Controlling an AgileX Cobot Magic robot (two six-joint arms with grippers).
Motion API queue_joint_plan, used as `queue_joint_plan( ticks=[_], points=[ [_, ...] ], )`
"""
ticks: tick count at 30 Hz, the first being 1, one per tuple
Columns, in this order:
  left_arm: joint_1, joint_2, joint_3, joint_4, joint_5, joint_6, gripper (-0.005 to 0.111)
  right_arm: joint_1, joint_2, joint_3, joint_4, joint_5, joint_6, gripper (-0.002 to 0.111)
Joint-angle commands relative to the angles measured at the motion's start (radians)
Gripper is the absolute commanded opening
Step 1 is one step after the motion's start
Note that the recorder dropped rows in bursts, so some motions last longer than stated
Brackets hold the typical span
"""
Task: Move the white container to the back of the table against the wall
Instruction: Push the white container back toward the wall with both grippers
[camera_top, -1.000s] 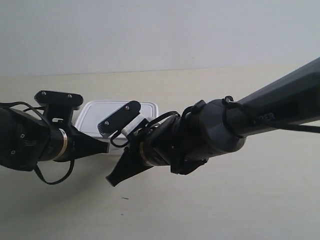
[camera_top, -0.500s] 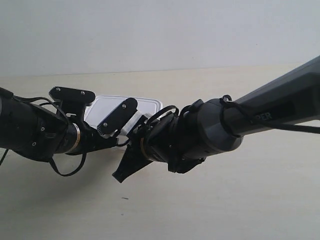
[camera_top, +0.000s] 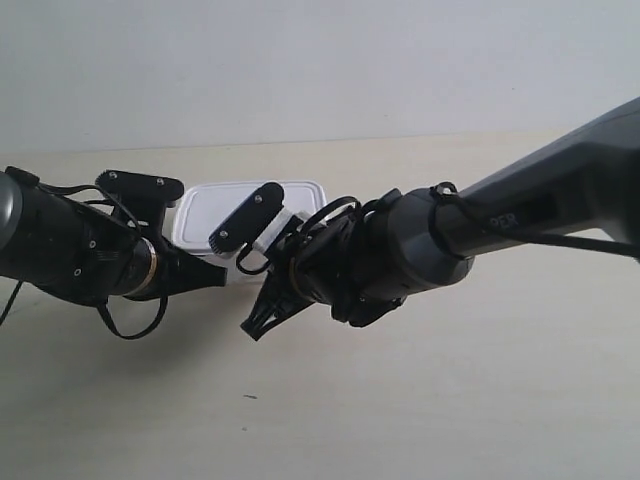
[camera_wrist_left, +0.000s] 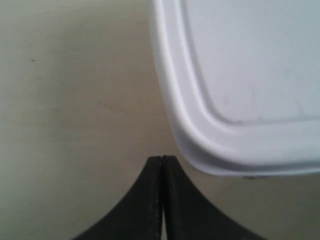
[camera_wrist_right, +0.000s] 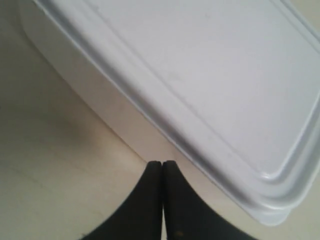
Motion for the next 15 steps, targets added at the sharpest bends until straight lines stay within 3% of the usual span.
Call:
queue_joint_plan(
  ticks=[1,15],
  points=[
    [0.008,0.0,-0.027,0.015,-0.001,0.009,0.0,-0.012,0.027,-0.026,-0.003,0.011,-0.013,0.0],
    [0.008,0.006,-0.033,-0.043,-0.244,0.035,0.0,-0.012,0.055,-0.094,-0.003,0.014,-0.059,0.0]
  ],
)
